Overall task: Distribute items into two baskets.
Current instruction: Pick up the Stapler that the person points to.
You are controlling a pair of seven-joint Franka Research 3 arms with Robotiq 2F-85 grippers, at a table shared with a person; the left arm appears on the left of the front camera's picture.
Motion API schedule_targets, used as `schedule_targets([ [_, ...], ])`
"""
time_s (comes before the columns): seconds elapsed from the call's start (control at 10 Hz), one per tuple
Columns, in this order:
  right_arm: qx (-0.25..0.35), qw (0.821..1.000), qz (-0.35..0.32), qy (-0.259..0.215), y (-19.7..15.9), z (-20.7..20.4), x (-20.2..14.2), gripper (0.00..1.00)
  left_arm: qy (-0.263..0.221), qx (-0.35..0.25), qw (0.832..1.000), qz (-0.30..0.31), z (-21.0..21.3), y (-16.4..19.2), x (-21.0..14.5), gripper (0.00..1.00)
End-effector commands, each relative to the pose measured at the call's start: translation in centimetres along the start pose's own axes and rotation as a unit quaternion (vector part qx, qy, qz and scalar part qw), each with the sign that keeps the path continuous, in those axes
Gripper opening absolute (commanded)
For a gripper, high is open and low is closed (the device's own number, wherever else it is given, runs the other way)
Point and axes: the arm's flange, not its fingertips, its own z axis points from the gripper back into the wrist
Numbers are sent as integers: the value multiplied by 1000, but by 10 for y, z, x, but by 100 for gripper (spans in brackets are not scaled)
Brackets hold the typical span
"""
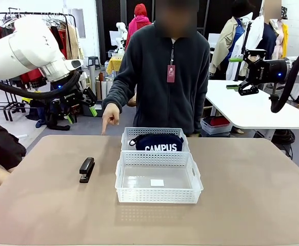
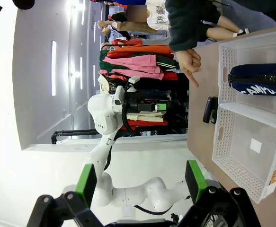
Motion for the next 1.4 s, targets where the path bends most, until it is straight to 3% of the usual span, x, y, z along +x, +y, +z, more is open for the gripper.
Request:
schedule_targets([
  [0.0, 0, 1000, 1, 1, 1, 0, -2, 100, 0, 0, 1000, 0, 0, 0, 0, 100],
  [0.1, 0, 1000, 1, 1, 1, 0, -2, 100, 19, 67, 998, 0, -19, -3, 1, 100],
  [0.4, 0, 1000, 1, 1, 1, 0, -2, 100, 55, 117, 991, 33, -57, 8, 9, 100],
  [0.8, 0, 1000, 1, 1, 1, 0, -2, 100, 70, 146, 986, 28, -104, 30, 9, 100],
  [1.0, 0, 1000, 1, 1, 1, 0, -2, 100, 89, 130, 987, 17, -129, 26, 5, 100],
  [1.3, 0, 1000, 1, 1, 1, 0, -2, 100, 68, 161, 985, -4, -151, 24, -7, 100],
])
